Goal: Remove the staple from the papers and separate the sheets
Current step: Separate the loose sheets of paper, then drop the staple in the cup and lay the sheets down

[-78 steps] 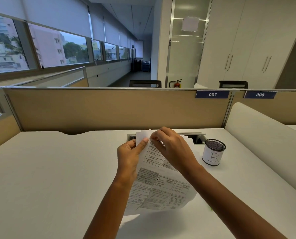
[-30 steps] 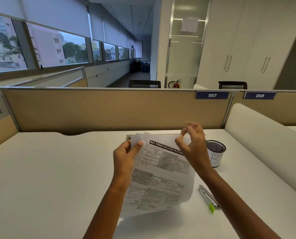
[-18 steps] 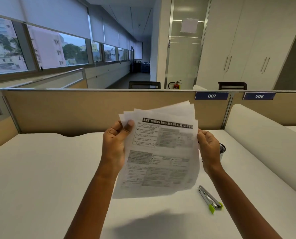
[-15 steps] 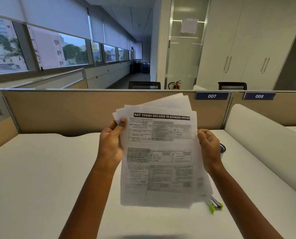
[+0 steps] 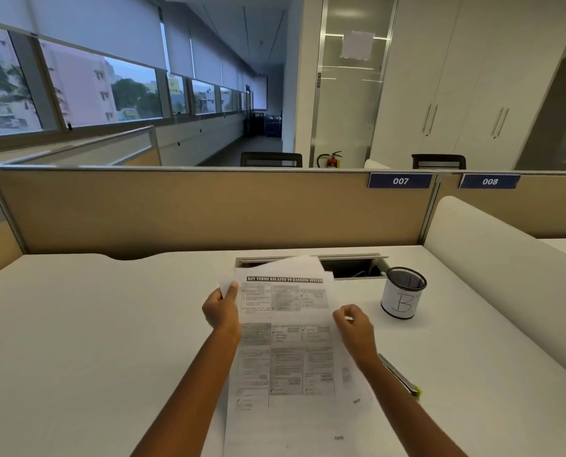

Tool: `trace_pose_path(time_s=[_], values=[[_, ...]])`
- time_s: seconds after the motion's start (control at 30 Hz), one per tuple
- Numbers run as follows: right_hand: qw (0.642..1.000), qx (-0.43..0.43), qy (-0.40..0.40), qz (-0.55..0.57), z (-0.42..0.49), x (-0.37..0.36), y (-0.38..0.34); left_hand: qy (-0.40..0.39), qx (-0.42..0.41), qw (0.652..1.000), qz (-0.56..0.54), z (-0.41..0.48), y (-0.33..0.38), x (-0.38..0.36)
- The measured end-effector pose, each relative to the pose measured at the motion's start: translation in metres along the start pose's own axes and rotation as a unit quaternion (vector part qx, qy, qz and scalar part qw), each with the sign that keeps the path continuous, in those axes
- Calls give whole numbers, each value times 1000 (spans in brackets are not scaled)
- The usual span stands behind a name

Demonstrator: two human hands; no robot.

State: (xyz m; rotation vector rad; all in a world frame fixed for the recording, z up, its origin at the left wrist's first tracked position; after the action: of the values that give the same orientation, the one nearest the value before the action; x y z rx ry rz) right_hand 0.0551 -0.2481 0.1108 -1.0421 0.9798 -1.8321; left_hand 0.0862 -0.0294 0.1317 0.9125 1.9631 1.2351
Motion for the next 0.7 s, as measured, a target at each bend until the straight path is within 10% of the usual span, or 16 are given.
trace_pose_path(time_s=[0.3,0.7], values=[[999,26,9,-44,-32,-23,44,41,-35,994,96,22,-27,2],[975,36,-186,-115,-56,-40,71,-9,-16,956,293,41,-55,9]])
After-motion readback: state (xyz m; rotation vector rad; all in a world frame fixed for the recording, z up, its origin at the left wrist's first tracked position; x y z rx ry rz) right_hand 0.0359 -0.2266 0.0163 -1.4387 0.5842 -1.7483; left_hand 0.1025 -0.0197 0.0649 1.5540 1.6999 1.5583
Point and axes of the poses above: each hand's wrist, its own z-axis towards the middle knuckle, its own x-axis out of the back of the hand, y = z × x, the point moved 2 cm from there along z, towards the middle knuckle, and after that the axes turned 13 degrees about x, right-handed, at the moved point
